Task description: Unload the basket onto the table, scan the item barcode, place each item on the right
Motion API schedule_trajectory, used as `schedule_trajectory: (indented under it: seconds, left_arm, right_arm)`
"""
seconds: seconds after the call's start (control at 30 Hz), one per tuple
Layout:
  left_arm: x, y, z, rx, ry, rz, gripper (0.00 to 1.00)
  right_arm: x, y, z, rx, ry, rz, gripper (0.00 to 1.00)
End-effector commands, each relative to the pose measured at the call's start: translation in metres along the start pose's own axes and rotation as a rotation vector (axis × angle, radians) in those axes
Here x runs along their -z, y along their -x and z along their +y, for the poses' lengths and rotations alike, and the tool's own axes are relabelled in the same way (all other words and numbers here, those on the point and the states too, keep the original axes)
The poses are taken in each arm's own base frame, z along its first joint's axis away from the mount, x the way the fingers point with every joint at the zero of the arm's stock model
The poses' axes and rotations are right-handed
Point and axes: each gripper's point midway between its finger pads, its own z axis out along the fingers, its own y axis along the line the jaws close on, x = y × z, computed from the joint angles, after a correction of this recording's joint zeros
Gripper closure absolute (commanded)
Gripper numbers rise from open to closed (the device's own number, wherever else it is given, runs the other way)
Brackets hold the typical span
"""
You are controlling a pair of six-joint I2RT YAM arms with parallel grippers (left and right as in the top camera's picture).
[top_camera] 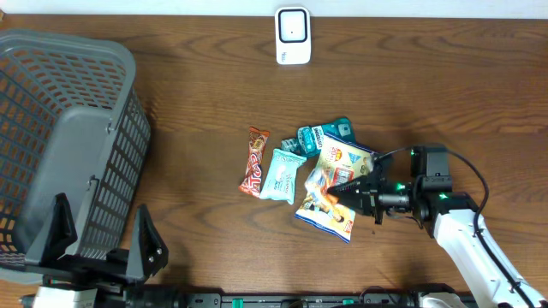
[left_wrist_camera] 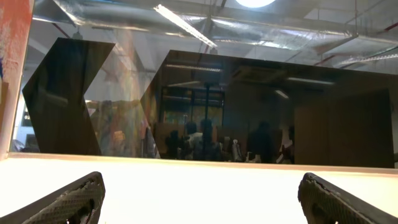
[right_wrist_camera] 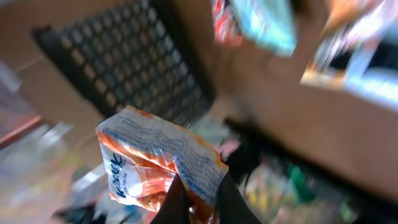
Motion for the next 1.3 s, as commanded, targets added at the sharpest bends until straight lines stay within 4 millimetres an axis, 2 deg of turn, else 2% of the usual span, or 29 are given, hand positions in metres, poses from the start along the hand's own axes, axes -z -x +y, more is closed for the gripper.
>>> schedule_trajectory:
  seconds: [0.0,0.2,0.3,0.37,0.47,0.67,0.77,0.9,1.07,1.27]
  left_arm:
    - [-0.001,-0.016,0.004,0.006,0.013,0.027,0.01]
    - [-0.006,-0.033,0.005,0.026,0.003,0.034,0.01]
    - [-0.007,-0.043,0.005,0.125,0.001,0.053,0.01]
    - [-0.010,-0.056,0.001,0.183,-0.026,0.092,0.01]
    - [-0.015,-0.087,0.000,0.215,-0.038,0.179,0.01]
    - [-0.016,-0.169,0.005,0.252,-0.021,0.414,0.01]
    - [-0.014,-0.193,0.007,0.260,-0.016,0.483,0.01]
    - [-0.011,-0.206,0.007,0.213,-0.029,0.513,0.01]
    - [-0.002,-0.219,-0.008,0.186,-0.130,0.573,0.00]
    - [0.018,-0.252,-0.005,0.213,-0.103,0.703,0.01]
  right_arm:
    - [0.005,-0.031,0.012,-0.082,0.086,0.165,0.99]
    - [0.003,-0.026,0.006,-0.093,0.058,0.130,0.99]
    - [0.003,-0.021,0.003,-0.093,0.041,0.103,0.98]
    - [0.002,-0.018,0.001,-0.093,0.027,0.083,0.99]
    - [0.002,-0.017,0.000,-0.092,0.023,0.077,0.99]
    - [0.002,-0.015,-0.002,-0.081,0.015,0.065,0.99]
    - [0.002,-0.015,-0.002,-0.081,0.015,0.065,0.98]
    - [0.002,-0.015,-0.002,-0.071,0.016,0.065,0.98]
    - [0.002,-0.015,-0.002,-0.058,0.015,0.065,0.98]
    - [0.002,-0.015,-0.002,-0.050,0.015,0.065,0.98]
